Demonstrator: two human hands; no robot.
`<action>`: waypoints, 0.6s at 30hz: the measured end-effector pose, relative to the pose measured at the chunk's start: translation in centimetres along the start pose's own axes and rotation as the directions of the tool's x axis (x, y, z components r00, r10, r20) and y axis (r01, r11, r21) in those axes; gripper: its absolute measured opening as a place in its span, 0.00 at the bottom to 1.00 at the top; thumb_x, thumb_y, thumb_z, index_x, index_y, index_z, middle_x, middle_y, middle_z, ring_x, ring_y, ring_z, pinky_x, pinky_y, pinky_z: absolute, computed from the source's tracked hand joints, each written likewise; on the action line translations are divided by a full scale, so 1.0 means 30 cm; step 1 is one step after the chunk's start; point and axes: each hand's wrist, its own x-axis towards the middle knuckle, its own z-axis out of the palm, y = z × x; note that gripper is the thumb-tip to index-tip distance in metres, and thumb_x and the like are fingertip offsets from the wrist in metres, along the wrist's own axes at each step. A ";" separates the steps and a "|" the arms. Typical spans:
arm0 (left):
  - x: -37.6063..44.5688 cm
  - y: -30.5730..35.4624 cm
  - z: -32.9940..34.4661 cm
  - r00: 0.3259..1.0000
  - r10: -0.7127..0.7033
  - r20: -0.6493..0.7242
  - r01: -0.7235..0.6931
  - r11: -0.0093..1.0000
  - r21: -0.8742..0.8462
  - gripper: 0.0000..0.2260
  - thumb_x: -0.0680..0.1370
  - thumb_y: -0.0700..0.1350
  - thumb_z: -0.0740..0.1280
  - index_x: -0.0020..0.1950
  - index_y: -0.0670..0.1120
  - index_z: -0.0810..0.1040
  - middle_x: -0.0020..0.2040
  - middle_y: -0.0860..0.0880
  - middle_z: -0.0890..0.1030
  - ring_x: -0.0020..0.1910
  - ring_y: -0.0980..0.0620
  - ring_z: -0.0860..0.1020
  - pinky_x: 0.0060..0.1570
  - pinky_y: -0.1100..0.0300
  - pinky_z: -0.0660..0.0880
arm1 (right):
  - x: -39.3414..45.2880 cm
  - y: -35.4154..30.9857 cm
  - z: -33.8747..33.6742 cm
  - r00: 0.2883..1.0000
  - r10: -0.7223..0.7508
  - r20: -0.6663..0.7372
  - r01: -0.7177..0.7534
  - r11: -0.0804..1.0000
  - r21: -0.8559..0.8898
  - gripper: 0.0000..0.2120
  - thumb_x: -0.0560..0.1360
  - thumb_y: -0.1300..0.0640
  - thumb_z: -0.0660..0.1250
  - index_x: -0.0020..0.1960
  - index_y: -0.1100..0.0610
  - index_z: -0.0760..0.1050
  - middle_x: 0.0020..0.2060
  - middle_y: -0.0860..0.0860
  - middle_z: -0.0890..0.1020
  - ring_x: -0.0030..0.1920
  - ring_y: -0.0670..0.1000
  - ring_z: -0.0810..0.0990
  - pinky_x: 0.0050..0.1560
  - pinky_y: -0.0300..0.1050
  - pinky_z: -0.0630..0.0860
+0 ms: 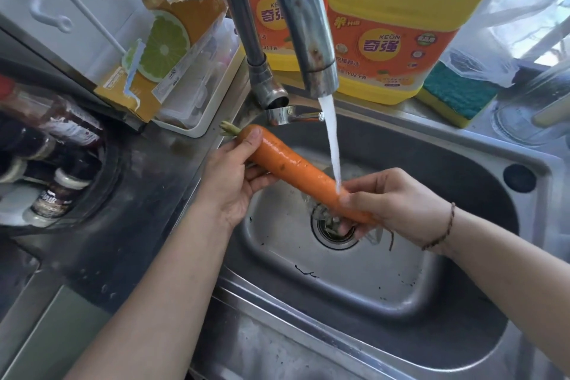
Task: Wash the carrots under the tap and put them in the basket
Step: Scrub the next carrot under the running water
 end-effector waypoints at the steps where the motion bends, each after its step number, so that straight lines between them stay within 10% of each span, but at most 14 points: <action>1: -0.001 0.001 0.001 1.000 0.002 0.012 -0.002 1.000 0.001 0.07 0.79 0.47 0.68 0.53 0.45 0.77 0.45 0.44 0.82 0.41 0.49 0.85 0.39 0.52 0.83 | 0.000 -0.005 0.002 1.000 0.028 -0.009 -0.027 0.999 0.044 0.08 0.76 0.66 0.68 0.53 0.67 0.81 0.44 0.63 0.85 0.39 0.58 0.84 0.30 0.40 0.79; 18: -0.012 -0.007 0.002 0.996 -0.038 0.076 0.039 0.999 -0.004 0.12 0.74 0.48 0.70 0.54 0.45 0.77 0.47 0.44 0.84 0.45 0.47 0.85 0.45 0.47 0.84 | -0.013 -0.033 0.038 0.978 0.200 -0.054 -0.191 0.972 0.138 0.09 0.77 0.67 0.64 0.51 0.73 0.78 0.39 0.65 0.84 0.33 0.54 0.83 0.23 0.36 0.73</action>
